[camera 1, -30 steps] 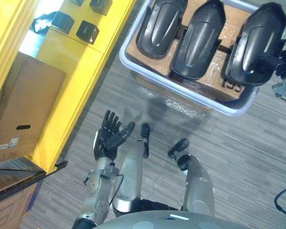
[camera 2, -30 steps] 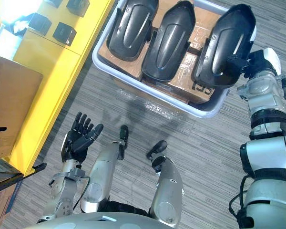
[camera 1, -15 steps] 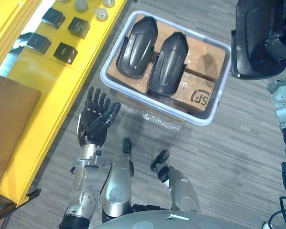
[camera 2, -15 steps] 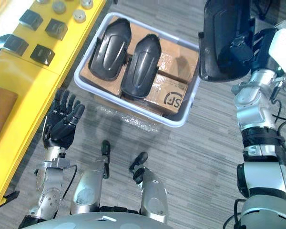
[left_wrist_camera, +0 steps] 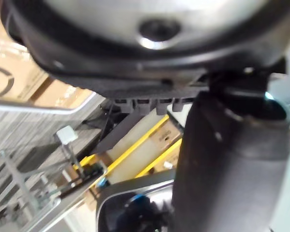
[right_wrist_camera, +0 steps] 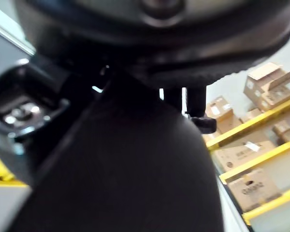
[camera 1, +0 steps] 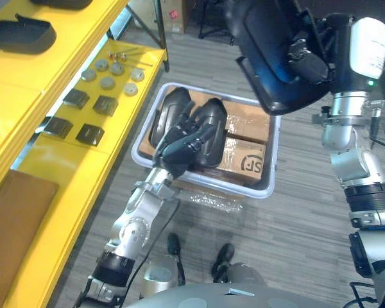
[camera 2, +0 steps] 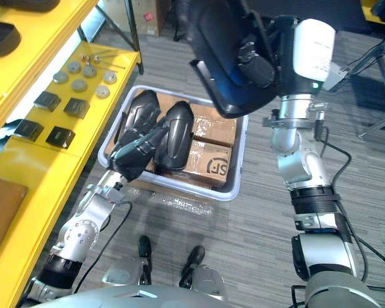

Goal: Walk over and take three plastic housings, then place them on the shelf

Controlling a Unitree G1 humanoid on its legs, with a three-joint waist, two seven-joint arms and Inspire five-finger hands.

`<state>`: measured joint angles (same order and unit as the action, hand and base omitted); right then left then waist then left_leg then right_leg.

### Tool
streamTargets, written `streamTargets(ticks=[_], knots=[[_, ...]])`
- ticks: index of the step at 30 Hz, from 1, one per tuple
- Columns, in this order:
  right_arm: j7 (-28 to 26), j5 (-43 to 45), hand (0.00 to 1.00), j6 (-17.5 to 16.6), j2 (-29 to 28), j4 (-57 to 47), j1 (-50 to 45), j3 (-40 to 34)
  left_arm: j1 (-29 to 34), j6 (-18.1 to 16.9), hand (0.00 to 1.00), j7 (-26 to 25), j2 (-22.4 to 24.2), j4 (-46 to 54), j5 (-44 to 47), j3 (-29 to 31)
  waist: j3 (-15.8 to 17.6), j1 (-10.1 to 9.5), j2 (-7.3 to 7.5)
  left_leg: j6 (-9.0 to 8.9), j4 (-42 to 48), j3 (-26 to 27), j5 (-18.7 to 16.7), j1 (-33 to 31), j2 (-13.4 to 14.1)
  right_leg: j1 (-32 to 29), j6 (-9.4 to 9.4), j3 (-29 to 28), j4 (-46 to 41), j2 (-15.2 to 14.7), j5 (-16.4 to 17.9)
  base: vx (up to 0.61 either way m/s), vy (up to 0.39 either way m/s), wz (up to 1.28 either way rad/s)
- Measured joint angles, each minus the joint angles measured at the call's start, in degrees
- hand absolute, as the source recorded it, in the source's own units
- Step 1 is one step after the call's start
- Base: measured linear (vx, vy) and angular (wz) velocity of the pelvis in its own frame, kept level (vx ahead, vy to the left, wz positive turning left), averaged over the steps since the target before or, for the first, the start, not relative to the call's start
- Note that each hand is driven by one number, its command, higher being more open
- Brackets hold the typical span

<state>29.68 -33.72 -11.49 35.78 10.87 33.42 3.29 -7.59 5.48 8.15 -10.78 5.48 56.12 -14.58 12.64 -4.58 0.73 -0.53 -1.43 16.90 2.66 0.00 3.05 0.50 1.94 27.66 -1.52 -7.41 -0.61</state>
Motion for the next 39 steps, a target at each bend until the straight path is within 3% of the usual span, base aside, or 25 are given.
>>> streamTargets(ticks=[3,12,18,19,39], knots=[[-1.3,-1.5,0.00,-3.0,-2.6,-1.1,-0.1,2.1,-3.8,0.9,1.00,-0.6,0.0,-3.3,0.0,-1.5,-2.2,0.37,-0.36,0.00,-1.1,1.1,0.0,1.7,-0.2,0.9,0.17,-1.4,1.0,0.2,-0.4,0.03,0.020,-0.21],[-7.1,-1.5,0.00,-7.3,-8.1,-1.1,-1.4,7.6,-10.6,0.6,1.00,-0.6,0.1,-10.2,3.0,-3.2,-4.0,1.86,-0.69,-0.01,-2.0,2.7,0.0,3.7,-0.4,3.1,-0.04,-3.9,5.5,1.2,-3.7,-0.04,0.018,-0.13],[-9.5,-0.6,0.00,-8.9,-11.3,-0.8,-4.5,9.4,-11.1,-1.6,1.00,-0.7,-0.1,-12.6,6.6,-3.8,-5.5,1.94,-0.80,-0.05,-3.3,2.1,0.0,4.7,-0.3,3.8,-0.18,-4.1,6.0,1.8,-4.2,-0.05,0.015,-0.01],[-9.5,-0.2,0.00,-8.9,-11.5,-0.8,-4.7,9.4,-11.1,-1.8,0.00,-0.9,-0.1,-12.5,6.6,-3.8,-5.6,1.92,-0.79,-0.06,-3.3,2.1,0.0,4.7,-0.3,3.8,-0.20,-4.1,6.0,1.8,-4.3,0.00,0.000,0.00],[-8.7,0.4,0.00,-10.1,-15.6,2.4,-10.2,11.4,-10.8,-2.9,0.00,-4.3,0.1,-15.8,8.6,-2.7,-8.7,1.58,1.75,0.02,-3.3,1.1,0.0,4.3,-0.5,3.7,-0.15,-4.0,6.1,1.7,-4.6,0.00,0.004,0.01]])
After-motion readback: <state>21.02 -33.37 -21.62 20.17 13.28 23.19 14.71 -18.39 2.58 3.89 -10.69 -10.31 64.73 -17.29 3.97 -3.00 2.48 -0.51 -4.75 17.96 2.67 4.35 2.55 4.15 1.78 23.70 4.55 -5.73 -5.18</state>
